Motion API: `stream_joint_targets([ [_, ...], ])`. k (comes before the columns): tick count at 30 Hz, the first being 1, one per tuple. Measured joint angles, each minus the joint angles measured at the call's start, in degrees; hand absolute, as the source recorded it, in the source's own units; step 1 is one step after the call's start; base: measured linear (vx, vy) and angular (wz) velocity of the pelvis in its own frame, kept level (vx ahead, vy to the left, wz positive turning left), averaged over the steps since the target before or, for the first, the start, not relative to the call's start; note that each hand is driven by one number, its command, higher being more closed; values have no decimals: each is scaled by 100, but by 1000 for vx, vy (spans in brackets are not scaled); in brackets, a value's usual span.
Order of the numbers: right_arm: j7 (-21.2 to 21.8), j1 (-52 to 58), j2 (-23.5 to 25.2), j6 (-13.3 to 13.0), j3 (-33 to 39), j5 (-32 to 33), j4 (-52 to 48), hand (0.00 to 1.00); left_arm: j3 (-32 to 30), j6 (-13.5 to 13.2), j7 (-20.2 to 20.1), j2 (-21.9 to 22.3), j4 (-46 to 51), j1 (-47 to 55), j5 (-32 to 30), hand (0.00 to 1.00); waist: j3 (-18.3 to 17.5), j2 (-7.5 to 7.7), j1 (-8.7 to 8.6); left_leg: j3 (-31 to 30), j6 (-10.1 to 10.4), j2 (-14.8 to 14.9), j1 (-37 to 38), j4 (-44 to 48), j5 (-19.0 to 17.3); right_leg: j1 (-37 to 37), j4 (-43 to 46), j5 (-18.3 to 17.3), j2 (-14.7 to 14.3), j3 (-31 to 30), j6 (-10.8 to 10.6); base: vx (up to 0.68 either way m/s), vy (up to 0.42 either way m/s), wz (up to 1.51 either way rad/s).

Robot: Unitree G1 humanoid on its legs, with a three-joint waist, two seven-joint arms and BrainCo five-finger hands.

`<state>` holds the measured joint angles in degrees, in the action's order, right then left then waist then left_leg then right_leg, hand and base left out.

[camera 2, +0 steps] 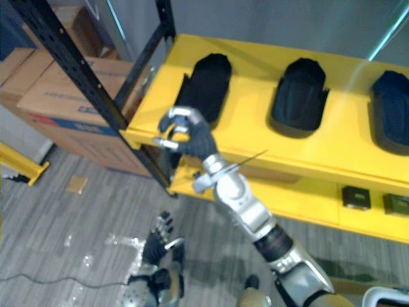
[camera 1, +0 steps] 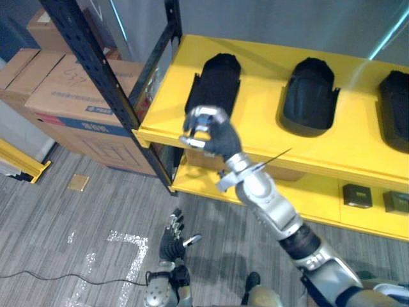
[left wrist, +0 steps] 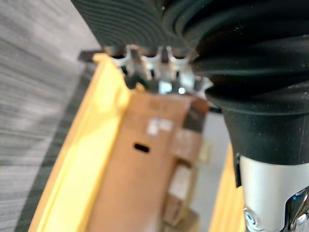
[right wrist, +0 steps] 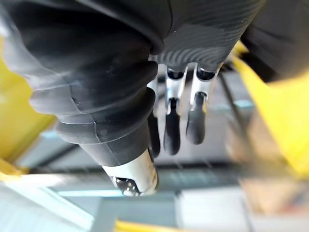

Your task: Walk over and take plastic housings, then place them on the shelf

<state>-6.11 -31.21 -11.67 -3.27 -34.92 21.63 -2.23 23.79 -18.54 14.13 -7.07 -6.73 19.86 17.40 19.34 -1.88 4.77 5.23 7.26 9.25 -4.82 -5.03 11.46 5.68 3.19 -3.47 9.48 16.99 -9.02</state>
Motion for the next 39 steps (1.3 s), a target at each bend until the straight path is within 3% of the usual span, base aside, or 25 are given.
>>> stream_joint_targets([
  [7, -43, -163, 385, -1, -228, -249, 1635, 100, 92, 25, 85, -110, -81, -12, -25, 0, -1, 0, 130, -87, -3, -15, -153, 3, 4, -59, -31, 69, -17, 31, -48, 12, -12, 6],
  [11, -428, -448, 483, -104, -102, -634, 2518, 100, 176, 25, 70, -180, -167, -22, -35, 0, -1, -2, 153, -267, 12, -11, -303, 8, 21, -67, -39, 70, -60, 197, -47, 14, -29, 21],
  [14, -809, -671, 530, -292, 223, -716, 3062, 100, 209, 20, 31, -174, -167, -49, -34, 0, 2, -7, 300, -312, 15, -21, -329, 26, 23, -61, -41, 65, -63, 218, -42, 22, -23, 8],
  [20, -1164, -951, 618, -651, 451, -934, 3329, 100, 223, 20, -133, -158, -167, -189, -32, 0, 25, -52, 321, -347, 15, -28, -339, 26, 23, -53, -18, 39, -58, 277, -24, -1, -12, 3],
  [26, -1211, -1293, 666, -752, 680, -959, 3438, 100, 225, 20, -179, -135, -167, -199, -32, 0, 109, -210, 321, -464, 8, -33, -351, 25, 19, -61, 115, -40, -56, 339, -5, -27, -9, 6],
  [39, -1380, -1520, 593, -735, 1002, -954, 3426, 100, 228, 25, -178, -135, -167, -196, -30, 0, 111, -213, 321, -463, 28, -36, -322, 28, 35, -71, 242, -152, -35, 334, -20, 3, -12, 1],
])
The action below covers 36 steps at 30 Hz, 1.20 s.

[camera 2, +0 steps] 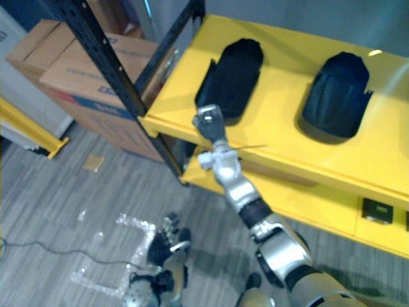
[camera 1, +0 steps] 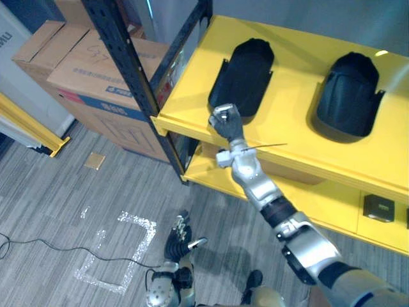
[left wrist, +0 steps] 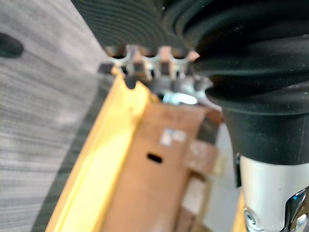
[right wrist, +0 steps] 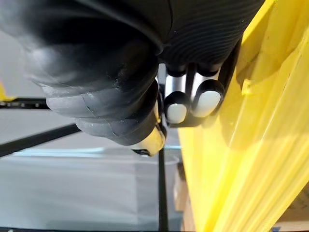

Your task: Walk over and take plastic housings, then place them on the shelf

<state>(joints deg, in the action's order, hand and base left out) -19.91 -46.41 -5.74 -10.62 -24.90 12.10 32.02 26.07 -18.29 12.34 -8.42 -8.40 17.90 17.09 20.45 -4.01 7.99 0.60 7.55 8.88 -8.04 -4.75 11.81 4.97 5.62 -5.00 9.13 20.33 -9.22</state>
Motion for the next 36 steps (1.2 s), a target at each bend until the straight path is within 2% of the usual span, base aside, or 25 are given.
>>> stream_joint_targets([
  [4, 57, 1, -14, 216, 2, 0, 8, 100, 3, 0, 1, 1, 0, 0, 7, 0, 0, 0, -1, 4, 0, 0, -2, 0, 0, -90, 189, -116, 34, -12, -2, 8, -17, 1],
  [10, 161, 5, -69, 298, 3, -5, 63, 100, 4, 0, 4, 2, 0, -2, 10, 0, 5, -9, -5, 0, 0, -12, 6, 0, 0, -151, 367, -211, 82, -11, 6, 0, 0, 0],
  [18, 103, -176, -150, 140, 39, -174, 447, 100, 6, -1, 10, 8, 0, -3, 14, 0, 36, -69, -3, -6, -2, -53, 2, 0, 0, -250, 596, -309, 162, -5, -7, -4, -2, 0],
  [21, 79, -208, -159, 59, 128, -191, 460, 100, 4, -2, 12, 27, 0, -21, 39, 0, 71, -135, 1, -7, -7, -71, -11, 0, 3, -267, 614, -310, 181, -5, -9, 0, 0, 0],
  [36, -20, -632, -193, 41, 134, -389, 519, 100, 2, -2, 51, 94, 25, -99, 44, 0, 144, -268, 56, -33, -7, -76, -9, 1, 11, -358, 904, -537, 227, 13, 3, 6, -22, 1],
])
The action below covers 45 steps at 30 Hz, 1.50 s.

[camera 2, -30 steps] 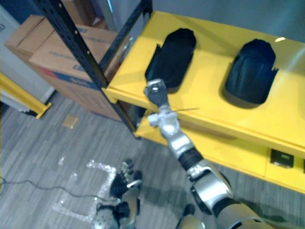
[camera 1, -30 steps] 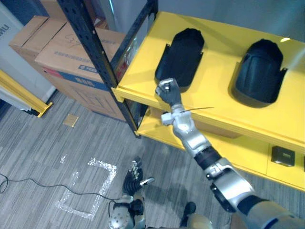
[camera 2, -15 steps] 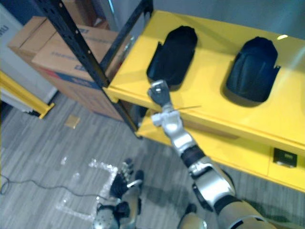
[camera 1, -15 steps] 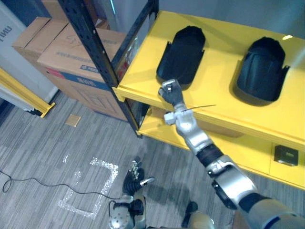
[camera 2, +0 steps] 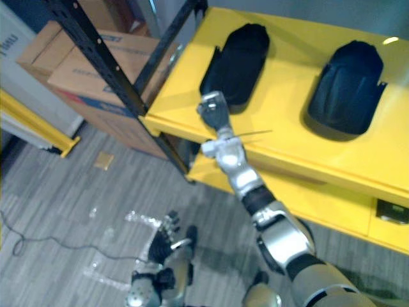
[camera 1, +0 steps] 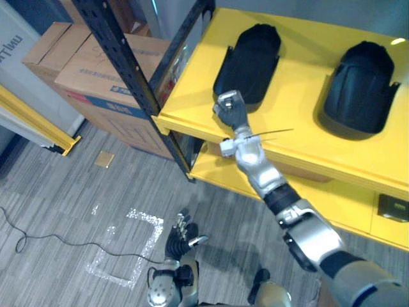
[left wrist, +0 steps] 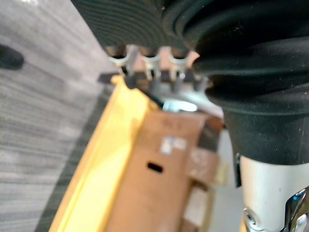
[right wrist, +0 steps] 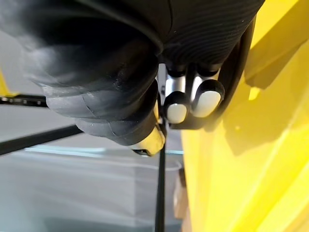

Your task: Walk over and take plastic housings, then place them on the shelf

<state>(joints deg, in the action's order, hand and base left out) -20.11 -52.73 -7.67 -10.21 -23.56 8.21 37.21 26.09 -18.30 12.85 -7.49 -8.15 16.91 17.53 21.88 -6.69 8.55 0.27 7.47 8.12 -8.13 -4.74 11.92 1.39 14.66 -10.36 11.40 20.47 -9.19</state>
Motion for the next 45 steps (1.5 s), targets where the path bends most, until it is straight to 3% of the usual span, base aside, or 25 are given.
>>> stream_joint_targets([
  [9, 27, -89, 1, -303, -48, 64, -104, 100, 19, -36, -19, 117, -6, -25, -6, 0, 0, 1, -6, 26, 1, 32, 23, -1, 1, 10, -20, -12, -23, -15, 8, 1, -3, 0],
  [12, 55, 167, 2, -405, -135, 115, -1192, 100, 15, -69, -43, 110, -26, -21, -13, 0, 15, 42, -23, 123, -1, 69, 136, -2, -6, 142, -170, 44, -71, -52, 9, 4, -26, -12],
  [13, 95, 420, 21, -523, -188, 116, -1894, 0, -7, -73, -45, 112, -28, -2, -18, 0, 26, 102, -34, 244, -7, 74, 240, -2, -11, 230, -286, 102, -83, -91, 7, 13, -17, -24],
  [14, 142, 590, 30, -564, -208, 115, -2266, 0, -15, -74, -44, 115, -28, 15, -18, 0, 11, 141, -72, 302, -7, 71, 280, -2, -12, 283, -348, 126, -89, -108, 1, 22, -12, -27],
  [18, 185, 2063, -3, -490, -129, 110, -4526, 0, -183, -64, -22, 113, -83, 113, -61, 0, -220, 550, -391, 716, -28, 79, 494, -3, -32, 400, -627, 305, -92, -385, 6, 32, -1, -38],
  [19, 179, 2730, -86, -462, 216, 113, -5031, 0, -261, -35, 35, 114, -135, 115, -89, 0, -307, 689, -480, 892, -21, 87, 575, -4, -56, 405, -669, 342, -89, -512, 10, 0, 14, -49],
  [21, 162, 3882, -253, -445, 987, 108, -5526, 0, -359, 28, 218, 116, -305, 102, -243, 0, -471, 807, -635, 1066, -9, 121, 643, -27, -142, 384, -753, 407, -108, -682, 9, -19, 19, -53],
  [24, 155, 5815, -400, -246, 2199, 44, -5613, 0, -696, 278, 518, 198, -811, 118, -276, 0, -714, 837, -869, 1447, 14, 155, 735, -38, -320, 246, -909, 478, -113, -1025, 30, -49, 50, -62],
  [27, 353, 7357, -341, -57, 2816, 35, -4582, 0, -1569, 314, 715, 329, -1496, 215, -255, 0, -902, 784, -1170, 1766, 46, 210, 895, -37, -407, 196, -997, 555, -146, -1341, 34, 8, 19, -56],
  [28, 430, 7756, -258, -27, 2956, 1, -3779, 0, -1896, 316, 715, 302, -1822, 228, -222, 0, -1020, 758, -1286, 1813, 70, 238, 925, -37, -429, 193, -1007, 555, -173, -1398, 34, 18, -24, -27],
  [31, 678, 7992, -51, 0, 3325, -72, -1869, 0, -2306, 349, 634, 85, -2406, 177, -79, 0, -1110, 668, -1412, 1903, 105, 286, 1030, -36, -456, 251, -1036, 561, -215, -1465, 42, 11, -26, -16],
  [36, 1134, 7297, -6, 254, 3336, -116, 423, 0, -2573, 557, 357, -115, -3419, -165, 9, 0, -1271, 690, -1367, 1899, 124, 299, 1139, -38, -471, 386, -1089, 571, -227, -1456, 56, -1, -3, -1],
  [40, 1395, 6638, 287, 476, 3902, 486, 1892, 0, -2765, 807, 198, -20, -4367, -332, 57, 0, -1443, 759, -1203, 1870, 116, 291, 1231, -39, -528, 564, -1189, 573, -228, -1412, 58, 17, -6, 4],
  [45, 1521, 6499, 578, 959, 4679, 675, 2463, 0, -3224, 1107, 173, 132, -5116, -341, 67, 0, -1429, 842, -1148, 1853, 153, 280, 1352, -39, -555, 739, -1282, 565, -226, -1385, 78, 41, -8, 1],
])
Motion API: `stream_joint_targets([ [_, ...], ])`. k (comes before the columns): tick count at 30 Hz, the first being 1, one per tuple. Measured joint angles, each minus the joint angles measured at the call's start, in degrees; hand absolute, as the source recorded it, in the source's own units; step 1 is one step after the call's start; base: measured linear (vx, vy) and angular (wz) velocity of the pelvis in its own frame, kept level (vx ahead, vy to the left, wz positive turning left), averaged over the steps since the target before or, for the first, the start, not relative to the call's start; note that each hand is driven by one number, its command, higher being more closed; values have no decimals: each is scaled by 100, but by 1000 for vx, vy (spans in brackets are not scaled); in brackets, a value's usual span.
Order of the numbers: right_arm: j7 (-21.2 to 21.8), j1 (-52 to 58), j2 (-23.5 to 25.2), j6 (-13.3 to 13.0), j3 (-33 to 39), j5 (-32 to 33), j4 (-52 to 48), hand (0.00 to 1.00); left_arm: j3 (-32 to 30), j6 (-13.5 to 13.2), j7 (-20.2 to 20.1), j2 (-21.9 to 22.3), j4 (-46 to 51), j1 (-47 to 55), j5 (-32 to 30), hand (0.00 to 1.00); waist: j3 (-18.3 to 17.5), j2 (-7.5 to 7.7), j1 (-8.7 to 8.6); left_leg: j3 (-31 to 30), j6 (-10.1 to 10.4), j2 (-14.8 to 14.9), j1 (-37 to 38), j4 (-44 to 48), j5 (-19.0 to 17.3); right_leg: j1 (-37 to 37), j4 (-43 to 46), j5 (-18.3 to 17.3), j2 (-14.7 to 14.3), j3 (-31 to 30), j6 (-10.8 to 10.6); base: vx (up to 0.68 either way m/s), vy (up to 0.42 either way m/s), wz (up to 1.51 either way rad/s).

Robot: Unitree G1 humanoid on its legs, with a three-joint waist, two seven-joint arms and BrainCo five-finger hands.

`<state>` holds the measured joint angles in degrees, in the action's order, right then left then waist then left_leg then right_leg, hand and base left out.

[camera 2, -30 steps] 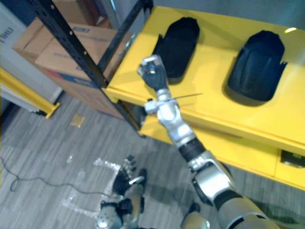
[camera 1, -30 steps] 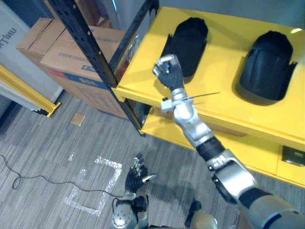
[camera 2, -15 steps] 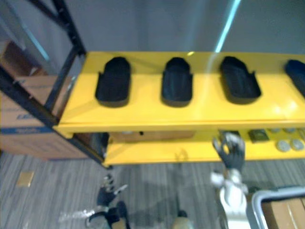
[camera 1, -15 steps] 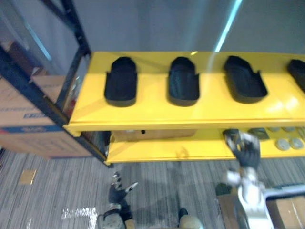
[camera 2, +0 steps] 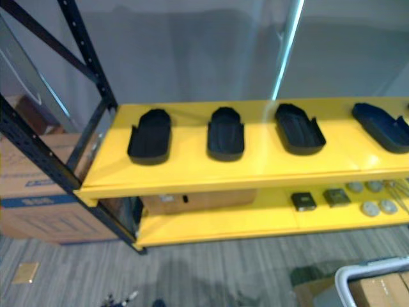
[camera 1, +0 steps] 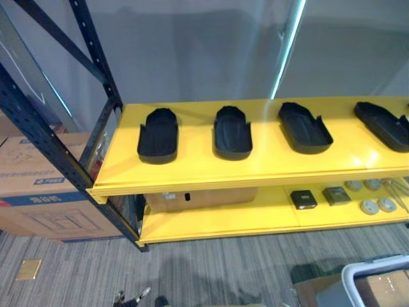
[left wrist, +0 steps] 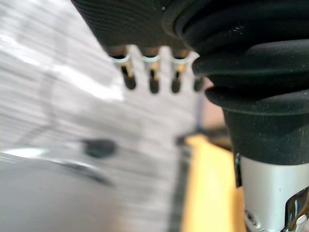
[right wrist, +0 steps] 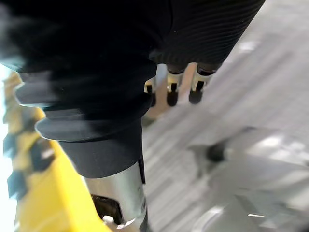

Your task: Walk over and take plastic housings, then place them on the shelf

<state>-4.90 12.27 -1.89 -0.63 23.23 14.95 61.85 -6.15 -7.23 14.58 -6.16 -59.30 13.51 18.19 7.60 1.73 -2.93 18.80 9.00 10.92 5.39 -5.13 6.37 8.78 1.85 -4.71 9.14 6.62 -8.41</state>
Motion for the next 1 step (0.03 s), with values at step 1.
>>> stream_joint_targets([
  [1, -10, 25, 54, 86, 22, 3, 20, 0, -34, 78, -6, -1, -82, 0, -2, 0, 39, 20, 47, 7, 4, 0, 70, 0, -10, 81, -38, -2, 0, 6, 3, 31, -8, -2],
])
